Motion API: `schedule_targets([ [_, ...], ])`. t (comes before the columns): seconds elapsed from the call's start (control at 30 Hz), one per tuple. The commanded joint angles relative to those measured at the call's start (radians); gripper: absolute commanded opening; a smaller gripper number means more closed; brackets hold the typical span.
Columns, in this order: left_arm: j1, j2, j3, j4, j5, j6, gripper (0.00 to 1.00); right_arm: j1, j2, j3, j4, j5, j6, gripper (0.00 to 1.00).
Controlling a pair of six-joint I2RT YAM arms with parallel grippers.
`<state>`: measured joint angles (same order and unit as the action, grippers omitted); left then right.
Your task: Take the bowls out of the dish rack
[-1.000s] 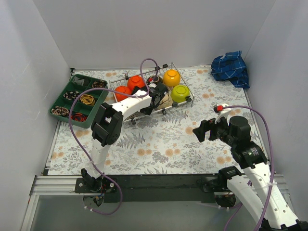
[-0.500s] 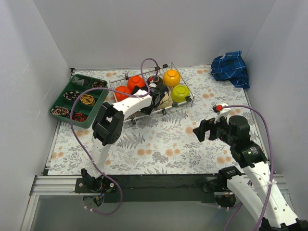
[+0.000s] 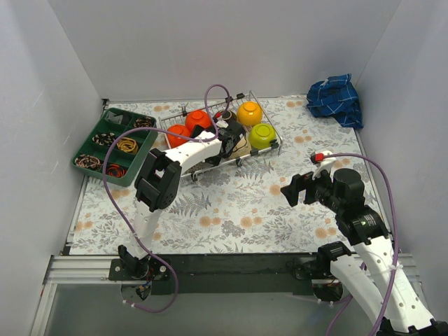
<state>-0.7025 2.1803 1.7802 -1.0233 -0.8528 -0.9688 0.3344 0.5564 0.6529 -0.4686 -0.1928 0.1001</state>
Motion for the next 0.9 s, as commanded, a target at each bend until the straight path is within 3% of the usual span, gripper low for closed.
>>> schedule_targets([
  [0.0, -0.017, 0.078, -0.084, -0.021, 0.072, -0.013, 0.98, 0.003, -0.019, 0.014, 0.041, -0.007, -0.014, 0.99],
  [0.4, -0.017, 0.006, -0.084, 0.089, -0.028, 0.088, 0.98, 0.003, -0.065, -0.004, 0.045, 0.0, -0.002, 0.99],
  [0.87, -0.018, -0.02, -0.045, 0.045, -0.038, 0.091, 0.94, 0.002, -0.081, -0.009, 0.044, 0.006, 0.004, 0.99],
])
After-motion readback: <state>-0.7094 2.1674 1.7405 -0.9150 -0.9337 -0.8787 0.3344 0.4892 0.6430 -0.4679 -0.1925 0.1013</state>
